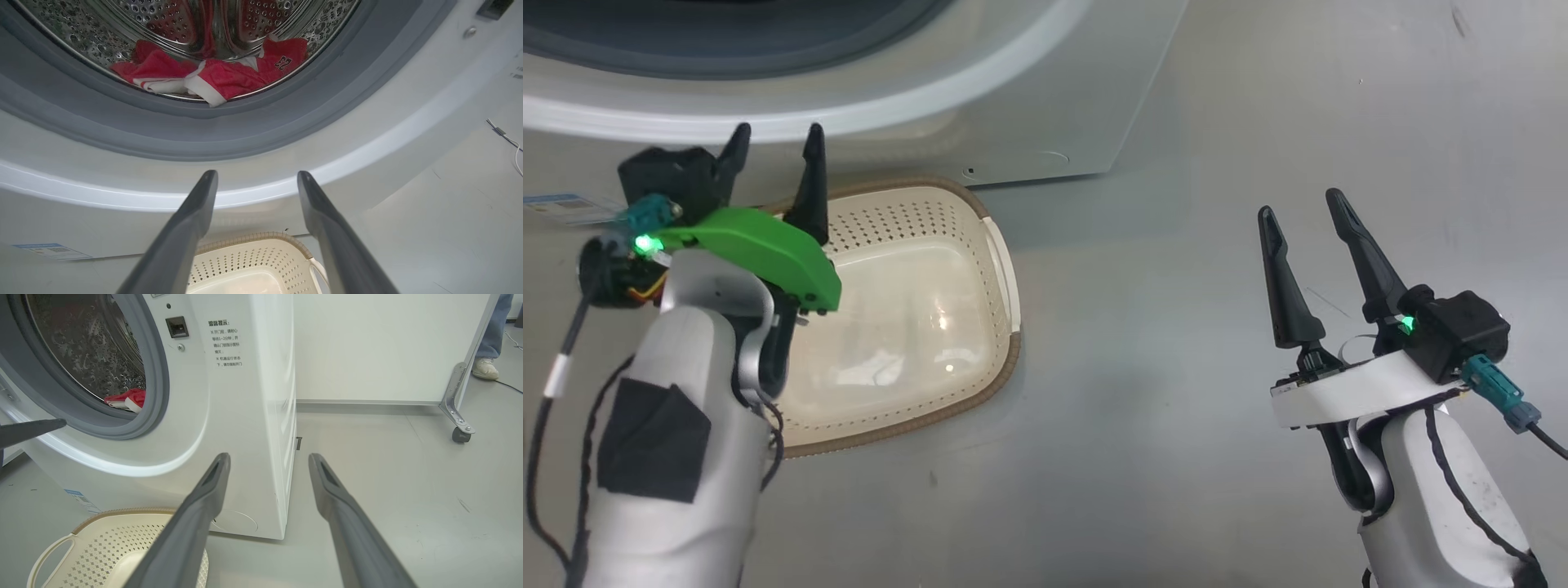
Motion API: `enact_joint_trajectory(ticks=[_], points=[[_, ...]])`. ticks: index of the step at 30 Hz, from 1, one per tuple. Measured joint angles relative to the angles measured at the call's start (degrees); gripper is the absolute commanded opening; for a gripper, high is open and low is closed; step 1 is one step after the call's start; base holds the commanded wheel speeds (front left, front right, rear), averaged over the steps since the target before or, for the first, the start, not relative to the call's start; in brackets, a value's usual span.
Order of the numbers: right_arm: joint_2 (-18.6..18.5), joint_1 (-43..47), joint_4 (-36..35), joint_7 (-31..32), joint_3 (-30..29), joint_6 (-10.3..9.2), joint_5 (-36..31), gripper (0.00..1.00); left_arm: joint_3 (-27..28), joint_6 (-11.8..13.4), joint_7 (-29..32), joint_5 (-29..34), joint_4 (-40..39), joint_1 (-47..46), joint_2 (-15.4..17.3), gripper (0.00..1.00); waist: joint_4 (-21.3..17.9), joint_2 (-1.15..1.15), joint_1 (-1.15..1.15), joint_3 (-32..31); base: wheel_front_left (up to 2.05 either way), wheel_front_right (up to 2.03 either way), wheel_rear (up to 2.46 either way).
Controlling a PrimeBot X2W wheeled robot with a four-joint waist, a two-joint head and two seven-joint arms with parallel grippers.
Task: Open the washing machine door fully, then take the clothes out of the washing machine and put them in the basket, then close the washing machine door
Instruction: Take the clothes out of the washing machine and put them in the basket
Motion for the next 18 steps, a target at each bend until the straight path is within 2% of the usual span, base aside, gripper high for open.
enact_joint_trajectory(ticks=[6,13,18], points=[[0.00,-1.75,0.07,0.00,1.10,0.00,1.36,1.00,2.11,-0.44,2.19,0.01,2.19,-7.43,3.31,1.00,-2.83,0.00,0.00,2.73,0.00,0.00,0.00],[-0.02,-2.26,0.51,0.00,2.67,0.00,3.80,1.00,3.01,-0.44,3.94,0.04,4.30,-14.23,5.00,1.00,-5.63,0.00,0.00,4.66,0.00,0.00,0.00],[-0.02,-3.58,0.71,0.00,4.05,0.00,5.70,1.00,4.52,-0.42,5.34,0.34,6.17,-19.05,7.82,1.00,-7.78,0.00,0.00,5.82,0.00,0.00,0.00]])
